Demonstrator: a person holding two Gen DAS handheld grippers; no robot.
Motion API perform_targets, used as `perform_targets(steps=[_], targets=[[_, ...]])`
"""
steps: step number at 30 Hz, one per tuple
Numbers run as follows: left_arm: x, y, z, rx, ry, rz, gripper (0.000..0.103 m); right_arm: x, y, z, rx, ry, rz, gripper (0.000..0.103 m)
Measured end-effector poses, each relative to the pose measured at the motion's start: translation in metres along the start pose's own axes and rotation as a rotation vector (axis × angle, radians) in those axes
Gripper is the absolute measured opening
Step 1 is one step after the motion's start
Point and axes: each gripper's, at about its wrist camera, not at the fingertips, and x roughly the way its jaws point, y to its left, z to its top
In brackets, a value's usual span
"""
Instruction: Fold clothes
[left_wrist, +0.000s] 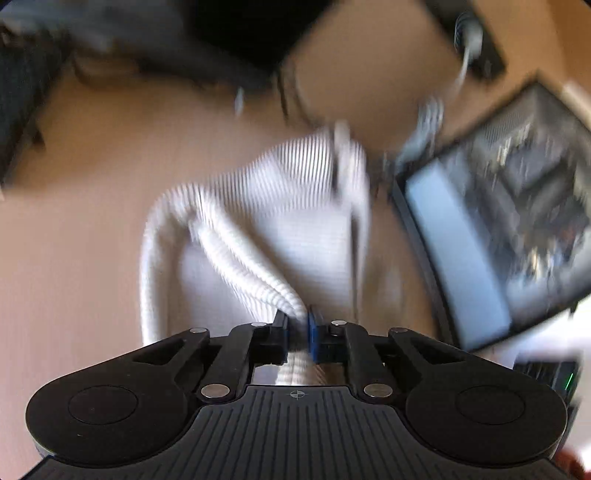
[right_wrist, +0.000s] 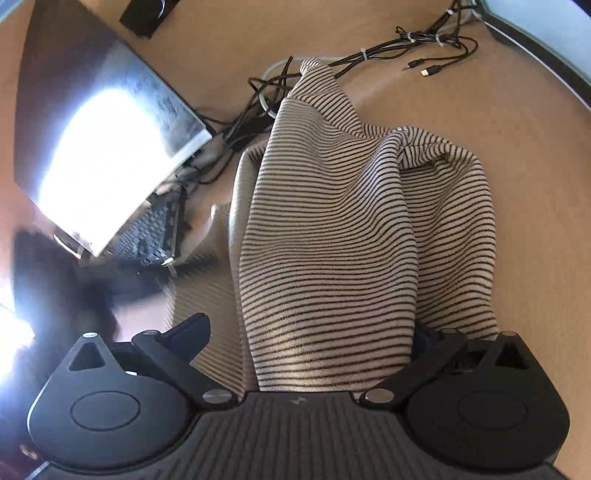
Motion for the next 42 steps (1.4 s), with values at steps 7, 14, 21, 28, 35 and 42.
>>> perform_targets(steps=[7,14,21,28,35,42], targets=[[-0.098,0.058,0.066,-0.119,-0.377,0.138,0.008,0.013,0.038,-0.016,-0.225,0.110,-0.075,0.103],[-0.114,0.077,0.069,-0.017,-0.367,0.239,0.048,0.029,0.072,-0.004,-0.439,0.123,-0.429,0.103],[-0.087,0.060,0.053,0.199,-0.240,0.240,0.095,0.025,0.135,0.016,-0.653,-0.157,-0.721,0.103],[-0.016,0.017,0.031,0.489,-0.122,0.286,0.098,0.088,0.142,0.054,-0.752,-0.191,-0.784,0.103],[0.037,0.026,0.060,0.411,-0.149,0.408,0.098,0.107,0.104,0.078,-0.985,-0.065,-0.839,0.103],[0.055,0.048,0.081,0.306,-0.238,0.633,0.098,0.089,0.041,0.125,-1.276,-0.161,-1.304,0.103]])
